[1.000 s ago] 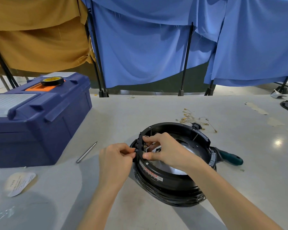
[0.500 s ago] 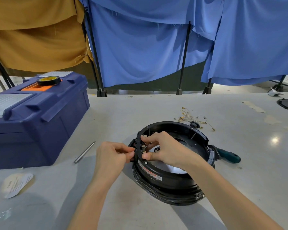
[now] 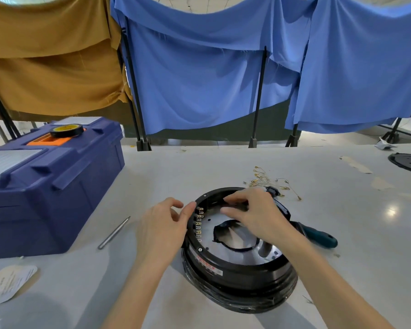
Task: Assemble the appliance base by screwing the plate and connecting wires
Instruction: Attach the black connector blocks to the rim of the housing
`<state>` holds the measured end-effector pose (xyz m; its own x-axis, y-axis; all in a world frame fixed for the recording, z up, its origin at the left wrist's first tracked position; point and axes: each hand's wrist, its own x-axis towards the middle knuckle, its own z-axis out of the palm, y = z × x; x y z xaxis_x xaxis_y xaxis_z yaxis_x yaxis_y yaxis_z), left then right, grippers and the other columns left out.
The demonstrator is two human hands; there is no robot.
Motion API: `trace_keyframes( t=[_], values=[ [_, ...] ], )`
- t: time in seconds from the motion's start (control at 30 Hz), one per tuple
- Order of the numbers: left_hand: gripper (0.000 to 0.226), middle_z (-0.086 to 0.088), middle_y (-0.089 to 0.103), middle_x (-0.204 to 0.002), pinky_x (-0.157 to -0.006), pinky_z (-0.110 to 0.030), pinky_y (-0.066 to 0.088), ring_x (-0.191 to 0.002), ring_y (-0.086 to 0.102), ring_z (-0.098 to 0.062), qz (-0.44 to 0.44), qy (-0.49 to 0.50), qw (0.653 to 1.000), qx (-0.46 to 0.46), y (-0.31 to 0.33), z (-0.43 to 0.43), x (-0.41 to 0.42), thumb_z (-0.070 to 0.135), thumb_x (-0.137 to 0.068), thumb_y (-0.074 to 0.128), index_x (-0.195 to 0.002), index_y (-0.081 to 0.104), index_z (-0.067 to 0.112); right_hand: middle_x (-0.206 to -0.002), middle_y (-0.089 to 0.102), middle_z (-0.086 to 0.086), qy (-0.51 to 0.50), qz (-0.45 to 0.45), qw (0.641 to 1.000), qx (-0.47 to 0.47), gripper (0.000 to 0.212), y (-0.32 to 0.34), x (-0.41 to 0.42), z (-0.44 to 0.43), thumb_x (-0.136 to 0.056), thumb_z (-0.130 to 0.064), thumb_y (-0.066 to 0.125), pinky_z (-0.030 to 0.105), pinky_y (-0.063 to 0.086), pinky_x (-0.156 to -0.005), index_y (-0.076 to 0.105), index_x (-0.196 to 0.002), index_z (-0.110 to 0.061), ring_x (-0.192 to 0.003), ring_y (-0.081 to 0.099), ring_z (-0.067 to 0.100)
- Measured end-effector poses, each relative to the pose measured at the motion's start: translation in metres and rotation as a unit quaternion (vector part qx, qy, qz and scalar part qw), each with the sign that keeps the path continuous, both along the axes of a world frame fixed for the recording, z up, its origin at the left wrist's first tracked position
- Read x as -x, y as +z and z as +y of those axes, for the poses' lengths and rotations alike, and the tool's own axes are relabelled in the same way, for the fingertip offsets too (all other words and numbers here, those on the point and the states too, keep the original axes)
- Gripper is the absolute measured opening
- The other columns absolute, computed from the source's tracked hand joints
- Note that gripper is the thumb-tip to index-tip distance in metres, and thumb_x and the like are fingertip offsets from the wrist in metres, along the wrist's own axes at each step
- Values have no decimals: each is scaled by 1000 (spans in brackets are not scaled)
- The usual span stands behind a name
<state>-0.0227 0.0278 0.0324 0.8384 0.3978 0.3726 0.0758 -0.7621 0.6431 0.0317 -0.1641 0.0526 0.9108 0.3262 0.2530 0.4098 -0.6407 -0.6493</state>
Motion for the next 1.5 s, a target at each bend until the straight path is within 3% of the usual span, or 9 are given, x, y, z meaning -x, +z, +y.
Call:
trace_keyframes(
  t=[0.13,0.23,0.33,0.53,0.77,0.93,1.1,1.23,1.5],
  values=[
    [44,5,59,-127,-101,-36,43,-120,53,-16,34,-106,993,45,0,-15,-19,44,-92,60,-132,57,26,-121,68,6,-99,-12,993,61,30,2,-21,-44,-91,-8,64,30,43,-94,70,-119,-12,-119,57,26],
    [49,5,53,-138,-107,-38,39,-129,47,-16,53,-135,989,42,3,-22,-30,38,-95,58,-142,47,28,-121,69,6,-102,16,992,69,41,-6,-27,-52,-91,5,50,22,41,-88,69,-121,-15,-119,57,26],
    [51,2,51,-137,-103,-36,42,-126,48,-19,77,-144,987,-3,7,-26,-37,38,-97,54,-146,40,32,-120,70,8,-95,9,993,64,45,-12,-31,-47,-90,7,47,30,46,-93,70,-121,-17,-117,58,28],
    [54,-9,35,-131,-102,-38,33,-119,39,-30,169,-98,957,-215,10,-25,-50,44,-100,43,-150,24,35,-134,61,7,-66,27,996,59,43,-16,-30,-23,-96,-1,46,30,43,-104,61,-133,-16,-126,53,26],
    [49,-4,44,-131,-97,-32,33,-118,46,-24,145,-115,958,-221,-2,-19,-55,38,-104,34,-151,21,35,-108,73,7,-93,55,993,-52,29,-19,-52,-38,-100,-10,49,31,49,-94,67,-122,-12,-100,66,19],
    [51,-1,43,-131,-95,-30,33,-115,45,-21,138,-107,957,-232,-8,-19,-55,40,-104,32,-152,17,37,-139,56,9,-165,21,981,97,38,-42,-92,-58,-98,-3,43,37,35,-108,63,-129,-10,-131,46,30],
    [52,0,43,-131,-96,-31,34,-116,45,-21,130,-106,960,-224,-10,-17,-56,41,-103,34,-152,17,37,-148,44,6,-198,24,958,207,45,-58,-111,-57,-97,-4,41,39,23,-106,55,-137,-19,-132,35,35],
    [53,0,43,-132,-97,-31,34,-117,44,-21,128,-105,961,-222,-11,-17,-56,43,-103,35,-152,16,38,-139,46,7,-225,-14,935,274,51,-64,-116,-53,-90,1,45,42,25,-98,54,-136,-20,-122,38,35],
    [54,1,43,-130,-97,-31,33,-117,43,-20,126,-108,961,-220,-11,-17,-56,43,-102,37,-152,17,38,-107,64,20,-210,-21,972,100,23,-50,-112,-52,-87,-2,55,32,39,-86,69,-105,3,-110,53,37]
  ],
)
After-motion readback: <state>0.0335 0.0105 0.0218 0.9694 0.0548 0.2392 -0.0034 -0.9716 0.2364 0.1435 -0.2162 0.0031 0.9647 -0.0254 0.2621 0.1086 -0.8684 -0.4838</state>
